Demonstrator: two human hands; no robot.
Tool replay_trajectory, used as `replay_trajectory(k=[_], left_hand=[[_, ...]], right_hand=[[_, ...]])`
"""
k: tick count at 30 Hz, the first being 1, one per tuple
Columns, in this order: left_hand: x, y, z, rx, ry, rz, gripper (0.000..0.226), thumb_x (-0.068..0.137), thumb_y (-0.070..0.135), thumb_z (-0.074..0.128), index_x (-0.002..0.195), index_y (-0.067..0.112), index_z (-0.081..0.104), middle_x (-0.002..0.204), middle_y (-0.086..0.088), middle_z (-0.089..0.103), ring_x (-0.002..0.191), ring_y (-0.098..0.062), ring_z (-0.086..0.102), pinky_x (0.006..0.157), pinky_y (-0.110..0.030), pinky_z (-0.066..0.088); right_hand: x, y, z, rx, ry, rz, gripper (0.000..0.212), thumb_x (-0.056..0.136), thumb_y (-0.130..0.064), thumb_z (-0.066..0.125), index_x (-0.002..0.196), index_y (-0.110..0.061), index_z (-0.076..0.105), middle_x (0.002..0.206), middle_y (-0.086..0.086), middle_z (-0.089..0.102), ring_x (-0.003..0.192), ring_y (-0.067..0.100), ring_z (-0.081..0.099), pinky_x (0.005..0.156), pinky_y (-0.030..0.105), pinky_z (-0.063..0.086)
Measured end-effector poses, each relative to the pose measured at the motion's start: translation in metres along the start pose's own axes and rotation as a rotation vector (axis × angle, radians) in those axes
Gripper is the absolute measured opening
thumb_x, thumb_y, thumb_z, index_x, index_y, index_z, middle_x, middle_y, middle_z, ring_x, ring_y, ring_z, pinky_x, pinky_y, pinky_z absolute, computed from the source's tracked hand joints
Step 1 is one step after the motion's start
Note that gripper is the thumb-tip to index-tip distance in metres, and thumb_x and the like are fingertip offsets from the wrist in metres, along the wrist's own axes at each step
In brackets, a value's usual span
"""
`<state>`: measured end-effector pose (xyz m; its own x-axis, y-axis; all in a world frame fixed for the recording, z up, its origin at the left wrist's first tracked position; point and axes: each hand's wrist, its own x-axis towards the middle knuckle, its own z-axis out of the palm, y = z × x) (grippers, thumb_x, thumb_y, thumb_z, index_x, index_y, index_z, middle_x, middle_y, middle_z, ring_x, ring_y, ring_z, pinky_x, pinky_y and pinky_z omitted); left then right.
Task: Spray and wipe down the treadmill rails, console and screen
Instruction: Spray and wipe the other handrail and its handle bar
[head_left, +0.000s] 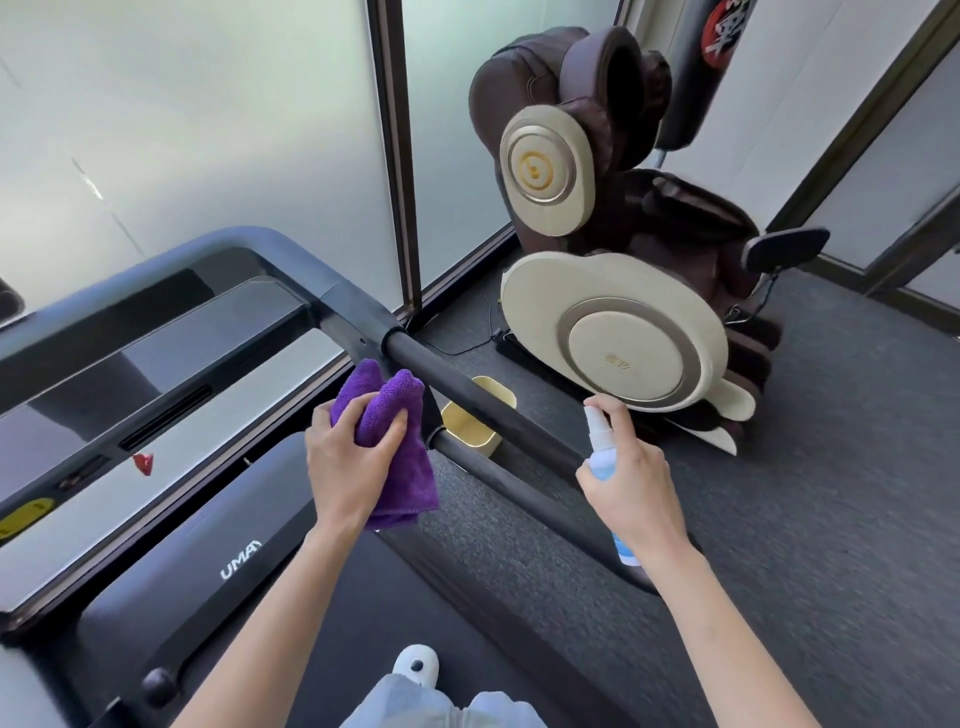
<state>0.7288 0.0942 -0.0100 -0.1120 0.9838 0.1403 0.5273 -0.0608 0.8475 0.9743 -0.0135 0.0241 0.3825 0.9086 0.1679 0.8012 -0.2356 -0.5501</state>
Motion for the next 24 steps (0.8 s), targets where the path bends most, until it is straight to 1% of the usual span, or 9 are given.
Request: replay_trajectory(k=[3,6,8,11,13,16,19,22,24], left_hand=[[-0.005,0.001,0.005,-0.008,-0.013,0.004,0.027,0.082,0.039,0.072,0.108,0.036,0.068,0.107,-0.002,0.054,0.105,-0.022,0.052,0.095,-0.034,0.042],[-0.012,0.003,0.011,-0.012,-0.032,0.019,0.027,0.081,0.038,0.073,0.108,0.036,0.068,0.109,-0.001,0.053,0.105,-0.024,0.053,0.096,-0.038,0.043],[-0.017,0.004,0.015,-0.008,-0.043,0.034,0.027,0.081,0.039,0.072,0.108,0.036,0.068,0.11,0.001,0.053,0.106,-0.023,0.052,0.096,-0.037,0.043],[-0.024,0.006,0.02,-0.028,-0.071,0.033,0.027,0.081,0.043,0.071,0.107,0.039,0.067,0.11,0.001,0.053,0.106,-0.022,0.052,0.096,-0.037,0.043],[-0.028,0.008,0.023,-0.033,-0.083,0.036,0.027,0.081,0.043,0.071,0.107,0.039,0.067,0.111,0.002,0.053,0.107,-0.022,0.052,0.096,-0.037,0.043],[-0.033,0.011,0.026,-0.021,-0.086,0.043,0.028,0.081,0.043,0.07,0.108,0.038,0.067,0.112,0.002,0.053,0.108,-0.022,0.051,0.095,-0.033,0.041],[-0.04,0.014,0.029,-0.007,-0.09,0.04,0.029,0.081,0.044,0.069,0.109,0.037,0.067,0.111,0.002,0.052,0.107,-0.022,0.052,0.093,-0.029,0.039],[-0.05,0.018,0.032,-0.008,-0.091,0.037,0.029,0.081,0.043,0.07,0.109,0.038,0.067,0.111,0.001,0.053,0.106,-0.023,0.052,0.094,-0.029,0.039],[-0.058,0.019,0.033,-0.018,-0.09,0.032,0.028,0.081,0.043,0.07,0.108,0.039,0.067,0.111,0.001,0.053,0.106,-0.023,0.053,0.094,-0.03,0.04]], right_hand=[[-0.017,0.01,-0.009,0.007,-0.017,0.037,0.063,0.078,-0.001,0.062,0.124,-0.038,0.037,0.059,-0.01,0.045,0.062,0.028,0.051,0.061,0.037,0.043],[-0.033,0.02,-0.013,0.068,0.026,0.095,0.062,0.076,0.001,0.064,0.119,-0.037,0.043,0.053,-0.007,0.045,0.053,0.016,0.049,0.059,0.029,0.036],[-0.04,0.023,-0.015,0.069,0.054,0.108,0.061,0.074,0.003,0.066,0.117,-0.035,0.044,0.052,-0.007,0.044,0.05,0.014,0.048,0.058,0.028,0.034],[-0.047,0.024,-0.018,0.04,0.0,0.138,0.061,0.075,0.0,0.066,0.115,-0.038,0.039,0.051,-0.007,0.041,0.052,0.02,0.048,0.056,0.039,0.046],[-0.055,0.027,-0.022,0.051,0.021,0.147,0.062,0.077,0.0,0.065,0.119,-0.038,0.04,0.056,-0.01,0.045,0.057,0.021,0.051,0.058,0.043,0.05],[-0.068,0.036,-0.031,0.07,0.099,0.177,0.064,0.078,0.0,0.066,0.124,-0.037,0.041,0.062,-0.011,0.05,0.061,0.022,0.054,0.056,0.04,0.048],[-0.079,0.047,-0.04,0.049,0.129,0.209,0.063,0.078,0.001,0.065,0.125,-0.035,0.042,0.06,-0.007,0.05,0.059,0.025,0.053,0.055,0.04,0.048],[-0.086,0.06,-0.043,0.083,0.167,0.233,0.06,0.074,0.007,0.065,0.122,-0.026,0.05,0.061,-0.016,0.048,0.054,0.021,0.047,0.058,0.035,0.04],[-0.089,0.066,-0.044,0.092,0.196,0.248,0.059,0.071,0.01,0.066,0.121,-0.019,0.054,0.068,-0.01,0.055,0.056,0.028,0.045,0.062,0.034,0.038]])
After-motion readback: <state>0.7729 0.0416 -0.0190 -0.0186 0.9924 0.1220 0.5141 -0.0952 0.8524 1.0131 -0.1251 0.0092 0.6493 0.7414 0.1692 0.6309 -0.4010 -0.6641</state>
